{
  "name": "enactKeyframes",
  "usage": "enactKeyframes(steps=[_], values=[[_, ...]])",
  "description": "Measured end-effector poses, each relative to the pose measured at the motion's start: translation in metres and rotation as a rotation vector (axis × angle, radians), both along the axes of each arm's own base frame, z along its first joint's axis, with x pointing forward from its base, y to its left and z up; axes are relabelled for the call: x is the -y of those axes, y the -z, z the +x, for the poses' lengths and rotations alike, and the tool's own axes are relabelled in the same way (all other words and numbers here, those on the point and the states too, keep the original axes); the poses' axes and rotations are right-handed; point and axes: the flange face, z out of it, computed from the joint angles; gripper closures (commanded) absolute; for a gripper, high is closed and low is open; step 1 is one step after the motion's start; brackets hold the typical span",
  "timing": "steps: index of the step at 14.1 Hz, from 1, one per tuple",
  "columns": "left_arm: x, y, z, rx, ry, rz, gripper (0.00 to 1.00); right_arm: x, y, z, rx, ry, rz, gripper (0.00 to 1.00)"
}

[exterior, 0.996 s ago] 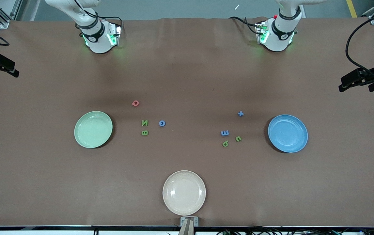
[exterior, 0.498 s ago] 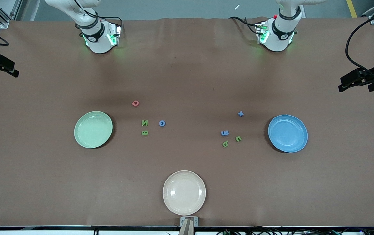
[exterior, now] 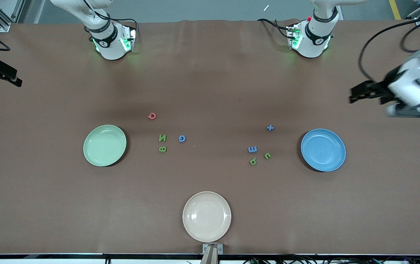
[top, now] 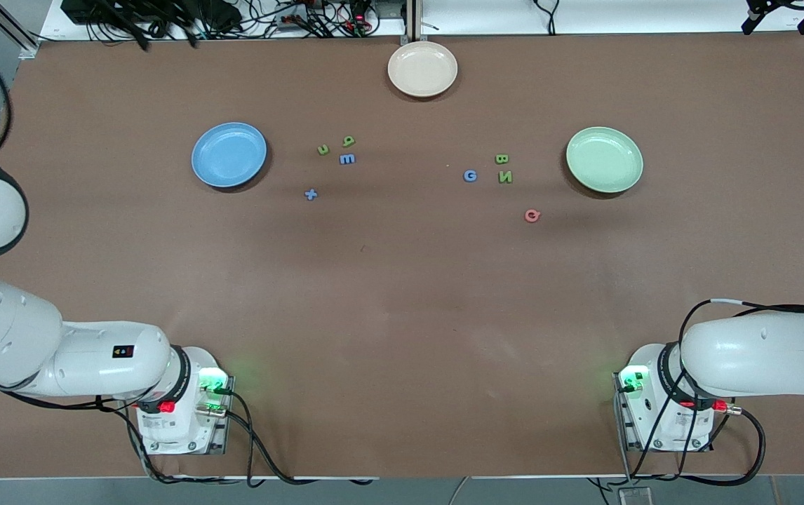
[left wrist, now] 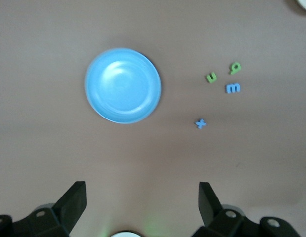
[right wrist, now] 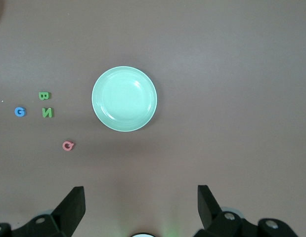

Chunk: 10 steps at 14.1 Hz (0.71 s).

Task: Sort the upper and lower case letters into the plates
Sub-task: 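Reach the left gripper to the blue x while the right gripper reaches the red Q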

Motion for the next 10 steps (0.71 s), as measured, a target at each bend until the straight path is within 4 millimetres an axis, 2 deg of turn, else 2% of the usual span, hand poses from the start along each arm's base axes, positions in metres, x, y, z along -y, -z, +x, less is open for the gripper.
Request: enactKeyframes(steps=[3,5,7,10], values=[[0.068,0.069,-0.004,0.027,-0.062,0.000,0.00,0.001,-0.005,0.000,0.012,0.002,-0.002,0.00],[0.102,0.117,-0.014,0.054,-0.101,-0.009,0.00,0.007,-0.004,0.001,0.013,0.013,-0.002,0.00],[0.121,0.160,-0.028,0.065,-0.108,-0.016,0.00,0.011,0.009,0.010,-0.003,0.021,-0.002,0.00],[0.135,0.215,-0.044,0.069,-0.097,0.004,0.00,0.013,0.047,0.037,-0.042,0.023,-0.006,0.00]])
